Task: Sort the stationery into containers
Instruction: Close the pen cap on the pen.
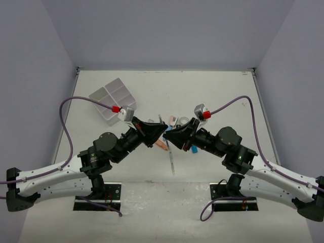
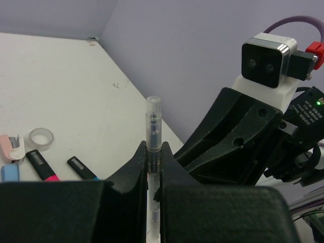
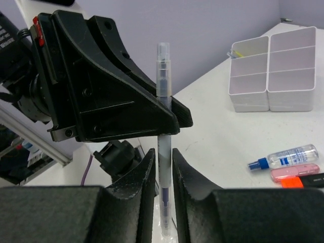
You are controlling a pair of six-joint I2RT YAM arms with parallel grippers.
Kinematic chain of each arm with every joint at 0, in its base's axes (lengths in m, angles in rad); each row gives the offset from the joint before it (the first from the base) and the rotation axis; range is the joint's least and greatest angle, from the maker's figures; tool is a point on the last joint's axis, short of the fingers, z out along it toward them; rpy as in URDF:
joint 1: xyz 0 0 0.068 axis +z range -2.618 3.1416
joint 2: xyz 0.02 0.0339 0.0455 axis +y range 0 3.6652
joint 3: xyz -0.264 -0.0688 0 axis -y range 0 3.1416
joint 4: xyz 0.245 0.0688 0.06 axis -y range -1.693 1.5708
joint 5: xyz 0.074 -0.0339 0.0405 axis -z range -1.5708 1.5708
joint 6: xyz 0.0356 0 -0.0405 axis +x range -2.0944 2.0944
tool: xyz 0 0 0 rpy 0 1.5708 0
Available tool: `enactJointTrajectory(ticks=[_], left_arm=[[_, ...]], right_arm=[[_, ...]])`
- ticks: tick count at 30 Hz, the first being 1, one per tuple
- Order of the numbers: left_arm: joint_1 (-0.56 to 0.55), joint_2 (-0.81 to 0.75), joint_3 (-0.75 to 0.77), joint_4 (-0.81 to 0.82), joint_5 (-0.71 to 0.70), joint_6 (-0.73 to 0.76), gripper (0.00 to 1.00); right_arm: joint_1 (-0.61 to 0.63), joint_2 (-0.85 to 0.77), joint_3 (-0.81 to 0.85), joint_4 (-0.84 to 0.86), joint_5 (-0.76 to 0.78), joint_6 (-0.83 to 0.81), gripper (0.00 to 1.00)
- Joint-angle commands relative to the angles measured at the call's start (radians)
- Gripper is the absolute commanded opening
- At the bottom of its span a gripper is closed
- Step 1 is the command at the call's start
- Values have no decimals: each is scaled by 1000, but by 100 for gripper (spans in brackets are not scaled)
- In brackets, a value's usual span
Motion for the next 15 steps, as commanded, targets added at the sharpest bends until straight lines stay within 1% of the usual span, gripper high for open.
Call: enactJointTrajectory(ticks=[1,2,3,4,5,6,7,8,9,10,11,12,13,14,15], left_arm=[[3,-23,17,47,119,102,0],[3,-37,10,76,166,122,0],[3,-43,7,93,182,129,0],[3,-46,8,93,192,136,0],[3,-49,15,92,199,142,0],[3,-49,25,87,201,147,0],[3,-48,35,78,197,150,0],[3,-48,42,70,192,156,0],[3,-43,52,55,180,161,6],[3,-34,66,36,163,165,18],[3,-26,84,8,149,172,34],[3,-20,99,-16,135,177,46],[3,-17,112,-35,120,180,52],[3,-15,123,-53,103,184,57],[3,-17,128,-55,85,191,57]], right_arm=[[5,35,23,76,-78,-19,29],[5,53,22,81,-97,-18,33],[5,67,22,85,-104,-17,29],[4,69,22,91,-107,-13,27],[5,78,22,95,-108,-10,18],[6,84,25,97,-110,-9,13],[6,85,29,98,-111,-11,10],[6,83,33,98,-110,-12,3],[6,81,36,95,-109,-14,0],[6,79,40,92,-109,-18,0],[6,76,42,90,-109,-21,0],[6,75,44,88,-110,-26,0],[5,75,46,84,-114,-29,0],[4,76,50,78,-118,-31,0],[6,79,50,75,-123,-36,0]])
